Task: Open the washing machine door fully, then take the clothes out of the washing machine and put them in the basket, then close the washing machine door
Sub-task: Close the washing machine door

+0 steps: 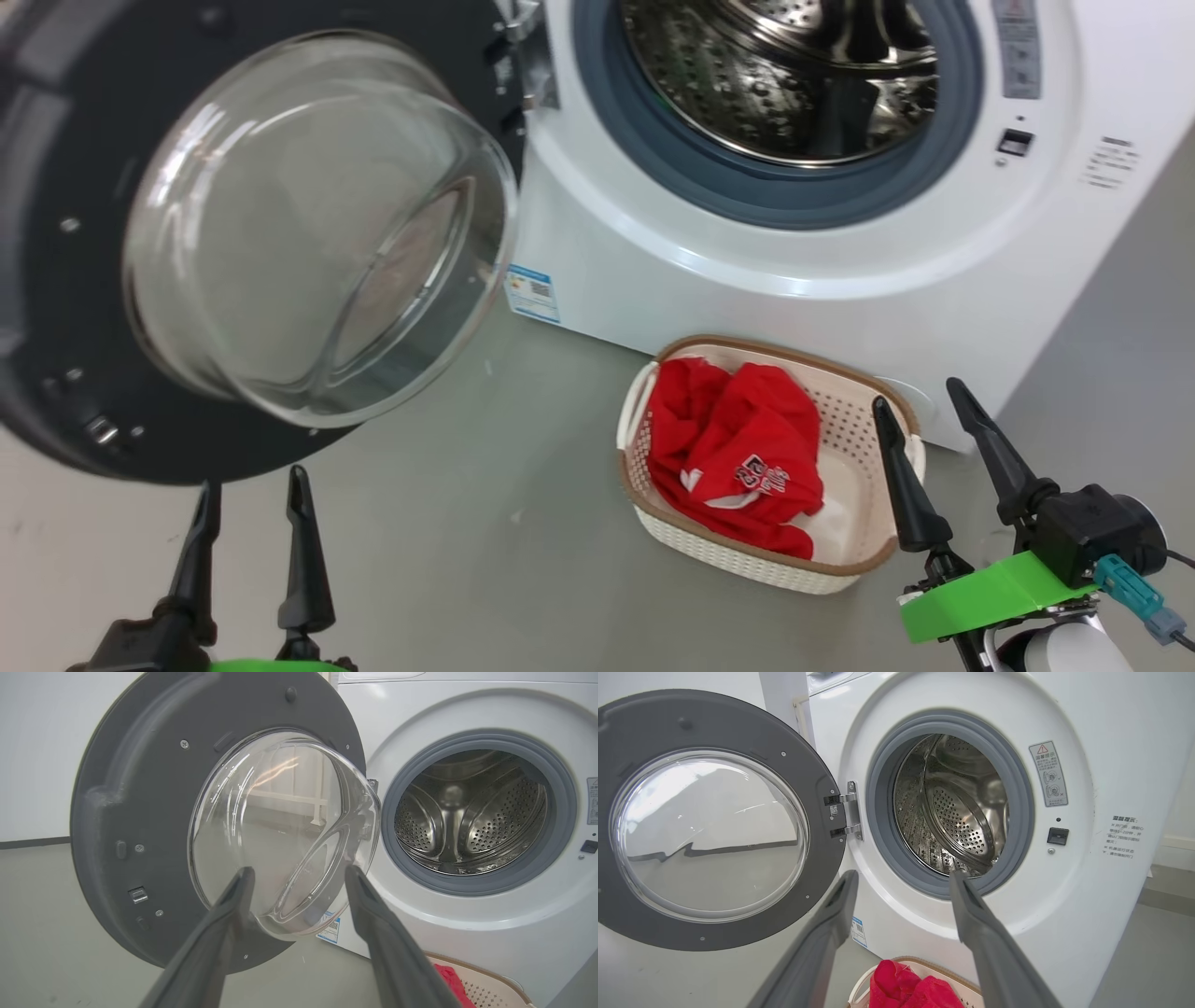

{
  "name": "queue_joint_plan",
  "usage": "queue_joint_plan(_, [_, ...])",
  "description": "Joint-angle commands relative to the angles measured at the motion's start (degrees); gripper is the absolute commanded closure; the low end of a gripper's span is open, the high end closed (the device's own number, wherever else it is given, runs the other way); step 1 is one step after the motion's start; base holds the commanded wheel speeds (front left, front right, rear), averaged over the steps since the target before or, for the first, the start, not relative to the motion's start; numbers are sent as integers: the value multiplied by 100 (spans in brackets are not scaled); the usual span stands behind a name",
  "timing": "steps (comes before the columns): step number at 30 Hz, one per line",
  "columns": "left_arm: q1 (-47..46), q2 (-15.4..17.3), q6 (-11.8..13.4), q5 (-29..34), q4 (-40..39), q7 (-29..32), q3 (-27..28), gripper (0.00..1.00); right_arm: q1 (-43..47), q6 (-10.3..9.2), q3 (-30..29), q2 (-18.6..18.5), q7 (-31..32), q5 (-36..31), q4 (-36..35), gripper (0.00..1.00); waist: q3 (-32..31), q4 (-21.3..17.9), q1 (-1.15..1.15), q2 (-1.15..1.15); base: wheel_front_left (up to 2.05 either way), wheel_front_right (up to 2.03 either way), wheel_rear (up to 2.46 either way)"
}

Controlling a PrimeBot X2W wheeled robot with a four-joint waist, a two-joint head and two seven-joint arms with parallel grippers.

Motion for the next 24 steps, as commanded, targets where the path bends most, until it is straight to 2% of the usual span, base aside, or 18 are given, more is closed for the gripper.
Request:
queue_joint_plan(1, [-147, 71, 51, 57, -187, -55, 207, 0, -204, 26, 151, -46, -36, 9, -147, 0, -34, 168, 0, 0, 0, 0, 0])
queue_joint_plan(9, [-97, 94, 137, 46, -259, -62, 252, 0, -149, 26, 197, -46, -36, 40, -118, 0, -99, 324, 0, 0, 0, 0, 0])
queue_joint_plan(20, [-34, 118, 198, 46, -340, -52, 224, 0, -111, 26, 235, -46, -36, 57, -65, 0, -171, 296, 0, 0, 0, 0, 0])
queue_joint_plan(21, [-33, 132, 188, 48, -337, -53, 217, 38, -108, 26, 233, -46, -36, 59, -60, 0, -177, 290, 0, 0, 0, 0, 0])
queue_joint_plan(22, [-31, 147, 184, 52, -330, -53, 214, 81, -105, 26, 232, -46, -36, 61, -56, 0, -182, 283, 0, 0, 0, 0, 0])
queue_joint_plan(23, [-34, 158, 182, 55, -329, -57, 213, 100, -101, 26, 231, -46, -36, 63, -53, 0, -186, 277, 0, 0, 0, 0, 0])
queue_joint_plan(24, [-47, 175, 184, 73, -339, -70, 218, 100, -96, 26, 229, -46, -36, 64, -49, 0, -191, 270, 0, 0, 0, 0, 0])
